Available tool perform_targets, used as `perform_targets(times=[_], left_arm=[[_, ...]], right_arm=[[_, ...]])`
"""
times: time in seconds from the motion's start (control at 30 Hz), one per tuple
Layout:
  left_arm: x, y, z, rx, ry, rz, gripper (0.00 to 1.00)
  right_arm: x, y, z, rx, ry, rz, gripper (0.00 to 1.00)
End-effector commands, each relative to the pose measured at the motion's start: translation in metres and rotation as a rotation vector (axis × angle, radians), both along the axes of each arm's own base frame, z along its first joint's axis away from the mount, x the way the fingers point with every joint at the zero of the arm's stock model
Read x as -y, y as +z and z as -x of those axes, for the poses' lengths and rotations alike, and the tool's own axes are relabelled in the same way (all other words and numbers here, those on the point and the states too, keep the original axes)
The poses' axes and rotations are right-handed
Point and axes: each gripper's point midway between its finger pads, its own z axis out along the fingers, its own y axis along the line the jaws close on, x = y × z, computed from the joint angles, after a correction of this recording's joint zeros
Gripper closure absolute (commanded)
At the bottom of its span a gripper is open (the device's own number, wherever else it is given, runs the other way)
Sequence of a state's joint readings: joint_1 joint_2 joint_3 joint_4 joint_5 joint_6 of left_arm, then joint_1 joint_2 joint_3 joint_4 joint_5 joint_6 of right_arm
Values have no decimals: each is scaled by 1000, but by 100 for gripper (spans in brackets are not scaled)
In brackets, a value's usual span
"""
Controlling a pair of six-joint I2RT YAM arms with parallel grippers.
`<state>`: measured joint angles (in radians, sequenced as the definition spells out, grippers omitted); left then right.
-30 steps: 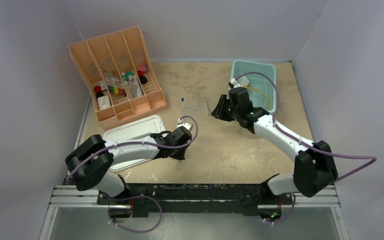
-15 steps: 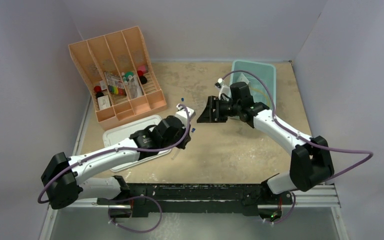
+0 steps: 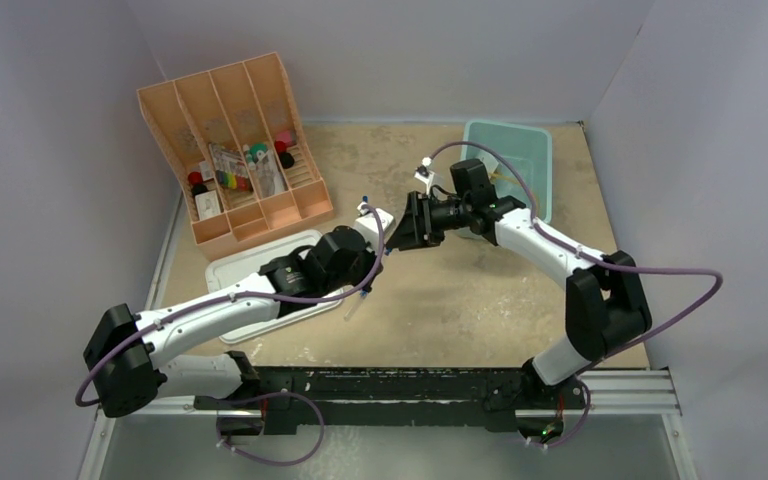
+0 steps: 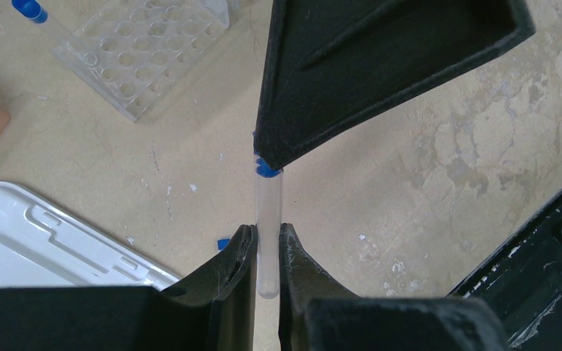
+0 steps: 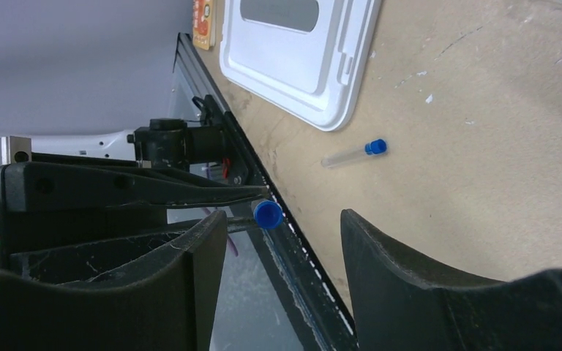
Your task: Organize the chemistry lab equipment
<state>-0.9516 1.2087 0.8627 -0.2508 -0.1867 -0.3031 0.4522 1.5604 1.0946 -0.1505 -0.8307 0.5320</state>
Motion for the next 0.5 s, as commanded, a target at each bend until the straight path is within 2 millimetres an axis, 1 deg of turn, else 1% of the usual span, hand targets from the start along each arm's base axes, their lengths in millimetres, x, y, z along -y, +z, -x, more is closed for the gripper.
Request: perform_targets(times=[0.0,0.1,0.17,0.23,0.4,0.47], left_arm=[[13,32,-12,75,-3,60,100],[14,33,-12,77,-6,58,100],[14,33,-13,79,-7,55,100],[14,33,-14,79,-1,54,100],[16,28,-16,53,12,35,100],[16,27,-17,51,19,35,100]], right_arm=[[-9,19,7,-9,71,-99,42],[-11,18,8,-30,84,-109,50],[-13,18,6,-33,88,-114,59],[-15,19,6,-47,99,-127,65],[-19,18,5,-71,113,-143,71],[-18,18,2,-67,102,-132,76]])
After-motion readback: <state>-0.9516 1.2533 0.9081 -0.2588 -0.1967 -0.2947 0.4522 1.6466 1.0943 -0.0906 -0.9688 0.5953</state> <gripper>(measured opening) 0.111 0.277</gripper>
